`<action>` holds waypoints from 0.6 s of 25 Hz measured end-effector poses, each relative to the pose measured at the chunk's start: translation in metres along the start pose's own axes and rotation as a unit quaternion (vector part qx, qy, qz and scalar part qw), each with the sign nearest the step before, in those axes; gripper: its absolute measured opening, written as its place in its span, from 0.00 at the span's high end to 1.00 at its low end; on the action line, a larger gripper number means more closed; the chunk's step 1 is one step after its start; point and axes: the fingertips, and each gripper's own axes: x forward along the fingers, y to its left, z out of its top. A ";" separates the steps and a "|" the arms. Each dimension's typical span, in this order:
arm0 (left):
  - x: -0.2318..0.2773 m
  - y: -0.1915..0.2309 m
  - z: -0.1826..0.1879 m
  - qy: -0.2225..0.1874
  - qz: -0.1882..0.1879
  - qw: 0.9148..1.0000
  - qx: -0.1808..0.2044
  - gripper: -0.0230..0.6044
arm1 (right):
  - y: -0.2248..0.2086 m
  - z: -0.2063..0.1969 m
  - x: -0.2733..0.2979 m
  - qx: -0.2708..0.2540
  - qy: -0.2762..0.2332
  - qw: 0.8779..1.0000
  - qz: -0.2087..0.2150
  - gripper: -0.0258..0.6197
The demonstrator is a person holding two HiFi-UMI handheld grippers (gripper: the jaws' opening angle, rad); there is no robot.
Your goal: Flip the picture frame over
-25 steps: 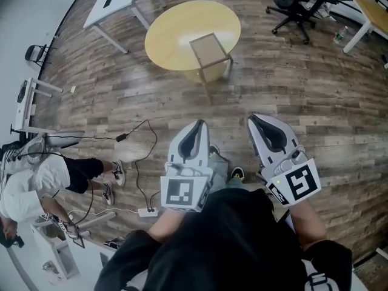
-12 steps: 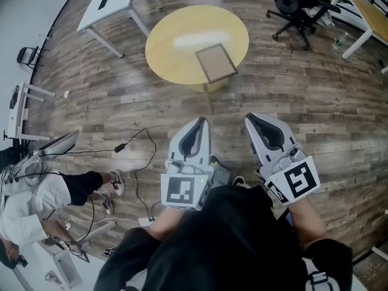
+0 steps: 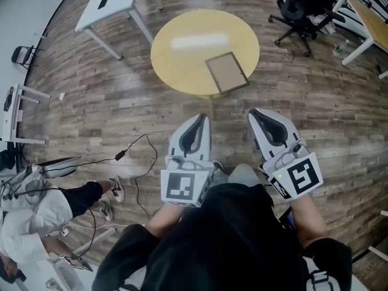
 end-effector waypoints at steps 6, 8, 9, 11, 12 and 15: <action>0.016 0.016 -0.007 0.006 -0.007 1.000 -0.006 0.92 | -0.013 -0.008 0.018 -0.002 0.009 1.000 -0.012 0.93; 0.025 0.021 -0.006 0.010 -0.003 1.000 -0.007 0.92 | -0.020 -0.010 0.025 -0.003 0.012 1.000 -0.012 0.93; 0.030 0.023 -0.005 0.011 -0.003 1.000 -0.006 0.92 | -0.024 -0.011 0.028 -0.006 0.014 1.000 -0.012 0.93; 0.040 0.027 -0.007 0.015 -0.001 1.000 -0.004 0.92 | -0.035 -0.016 0.036 -0.013 0.018 1.000 -0.011 0.93; 0.047 0.029 -0.007 0.013 0.000 1.000 -0.004 0.92 | -0.042 -0.019 0.040 -0.017 0.020 1.000 -0.011 0.93; 0.072 0.032 -0.004 0.000 -0.002 1.000 0.005 0.92 | -0.066 -0.025 0.053 -0.024 0.020 0.999 -0.006 0.93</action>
